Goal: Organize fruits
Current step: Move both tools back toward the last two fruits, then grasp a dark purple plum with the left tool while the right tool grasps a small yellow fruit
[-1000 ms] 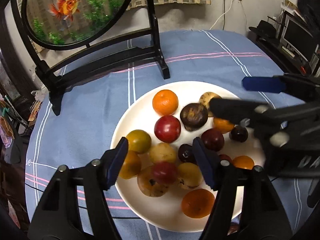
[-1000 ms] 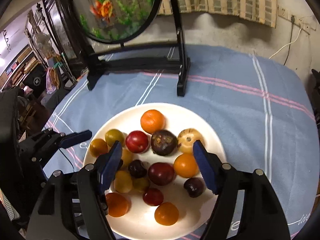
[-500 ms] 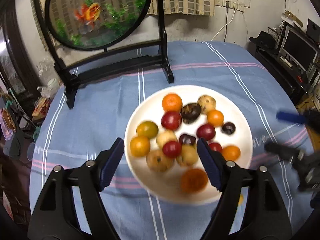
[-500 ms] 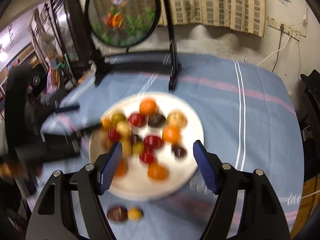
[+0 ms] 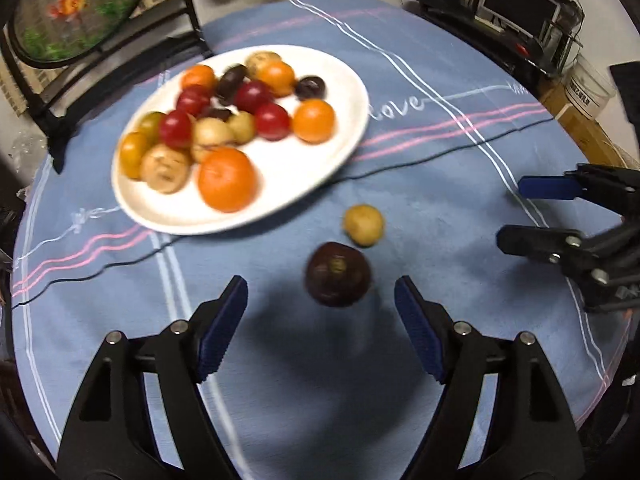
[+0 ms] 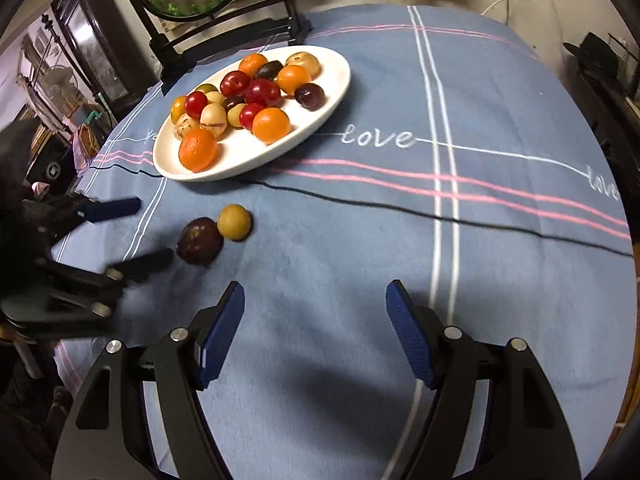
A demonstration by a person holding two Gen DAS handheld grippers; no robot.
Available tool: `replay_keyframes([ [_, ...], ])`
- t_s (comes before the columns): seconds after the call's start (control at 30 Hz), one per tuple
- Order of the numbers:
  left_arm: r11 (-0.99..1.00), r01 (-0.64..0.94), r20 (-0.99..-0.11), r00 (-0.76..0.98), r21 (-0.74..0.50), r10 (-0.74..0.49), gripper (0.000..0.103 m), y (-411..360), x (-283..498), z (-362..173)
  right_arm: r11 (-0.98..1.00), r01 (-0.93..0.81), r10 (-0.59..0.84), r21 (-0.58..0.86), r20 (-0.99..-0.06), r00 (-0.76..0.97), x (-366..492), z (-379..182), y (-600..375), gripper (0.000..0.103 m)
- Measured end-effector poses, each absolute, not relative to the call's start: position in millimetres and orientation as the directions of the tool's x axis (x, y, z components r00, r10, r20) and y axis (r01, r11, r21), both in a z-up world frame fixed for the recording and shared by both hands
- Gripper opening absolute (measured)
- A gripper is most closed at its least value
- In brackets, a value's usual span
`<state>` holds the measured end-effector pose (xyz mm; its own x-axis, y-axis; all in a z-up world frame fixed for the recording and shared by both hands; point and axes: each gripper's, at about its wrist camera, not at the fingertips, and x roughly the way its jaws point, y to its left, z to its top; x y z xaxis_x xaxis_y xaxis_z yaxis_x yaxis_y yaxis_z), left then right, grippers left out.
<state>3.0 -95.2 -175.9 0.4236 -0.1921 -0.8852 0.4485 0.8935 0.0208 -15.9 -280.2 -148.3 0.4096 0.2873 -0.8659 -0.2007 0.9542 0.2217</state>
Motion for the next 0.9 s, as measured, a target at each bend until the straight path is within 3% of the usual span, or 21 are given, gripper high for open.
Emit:
replay_keyframes([
  [0.27,0.908,0.42,-0.905,0.389,0.007,-0.173,0.077,-102.5,22.6,-201.1,0.952,-0.189,0.298,0.239,-0.865,0.404,-29.4,-149.4,-278.4,0.073],
  [0.33,0.909,0.418,-0.904,0.389,0.0,-0.179,0.067,-99.6,23.3,-204.1,0.949,-0.199,0.306,0.244,-0.864,0.4,-30.0,-149.4,-275.5,0.073],
  [0.4,0.908,0.417,-0.9,0.38,-0.039,-0.212,0.043,-96.2,22.9,-204.7,0.945,-0.214,0.315,0.248,-0.864,0.393,-26.9,-149.7,-269.9,0.073],
  [0.73,0.95,0.311,-0.881,0.443,-0.02,-0.163,0.043,-49.0,6.3,-176.6,0.916,-0.35,0.331,0.194,-0.859,0.389,11.8,-152.7,-218.0,0.073],
  [0.9,0.968,0.25,-0.879,0.455,-0.025,-0.14,0.043,-27.3,4.4,-170.0,0.893,-0.423,0.317,0.153,-0.882,0.349,31.3,-165.1,-188.2,0.06],
])
